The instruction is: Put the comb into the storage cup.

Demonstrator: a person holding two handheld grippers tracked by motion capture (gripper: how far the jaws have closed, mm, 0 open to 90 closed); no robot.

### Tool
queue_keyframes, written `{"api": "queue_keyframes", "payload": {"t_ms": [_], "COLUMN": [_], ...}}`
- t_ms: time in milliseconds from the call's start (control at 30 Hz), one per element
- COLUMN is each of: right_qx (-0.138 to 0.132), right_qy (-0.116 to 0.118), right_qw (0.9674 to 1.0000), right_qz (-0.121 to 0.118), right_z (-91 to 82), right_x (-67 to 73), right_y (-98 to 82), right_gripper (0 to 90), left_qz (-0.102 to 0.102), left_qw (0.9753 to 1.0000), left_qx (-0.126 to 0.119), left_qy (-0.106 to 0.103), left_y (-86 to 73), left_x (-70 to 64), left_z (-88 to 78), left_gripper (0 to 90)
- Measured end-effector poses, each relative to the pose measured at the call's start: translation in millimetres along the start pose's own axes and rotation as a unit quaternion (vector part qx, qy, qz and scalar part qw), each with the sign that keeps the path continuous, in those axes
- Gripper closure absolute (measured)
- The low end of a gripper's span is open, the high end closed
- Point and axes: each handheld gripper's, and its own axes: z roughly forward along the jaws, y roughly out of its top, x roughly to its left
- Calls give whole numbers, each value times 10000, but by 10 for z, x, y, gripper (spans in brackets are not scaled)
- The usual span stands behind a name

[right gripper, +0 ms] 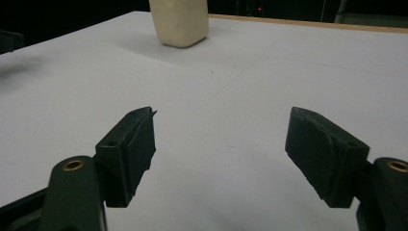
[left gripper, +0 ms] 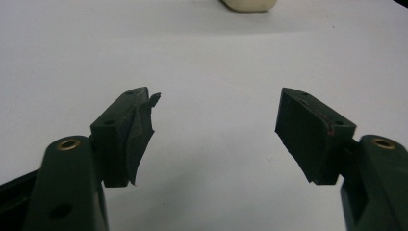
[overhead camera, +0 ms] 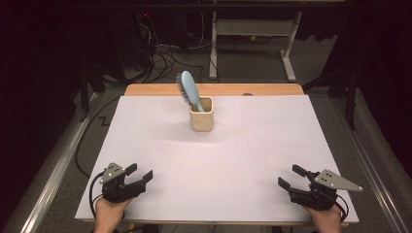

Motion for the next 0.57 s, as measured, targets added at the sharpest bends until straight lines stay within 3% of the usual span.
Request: {"api": "queue_keyframes", "payload": {"t_ms": [567], "right_qx": [-12], "right_qy": [7], "right_qw": [10000], "right_qz": [-4], "right_z": [-5], "right_x": [-6], "right_y": [1], "right_gripper": [265], "left_qz": [-27], "left_qw": [10000], "left_qx": [-16], "left_qy": [84], "left_y": [-12], "left_x": [8], "left_z": [-6], "left_gripper": [298]}}
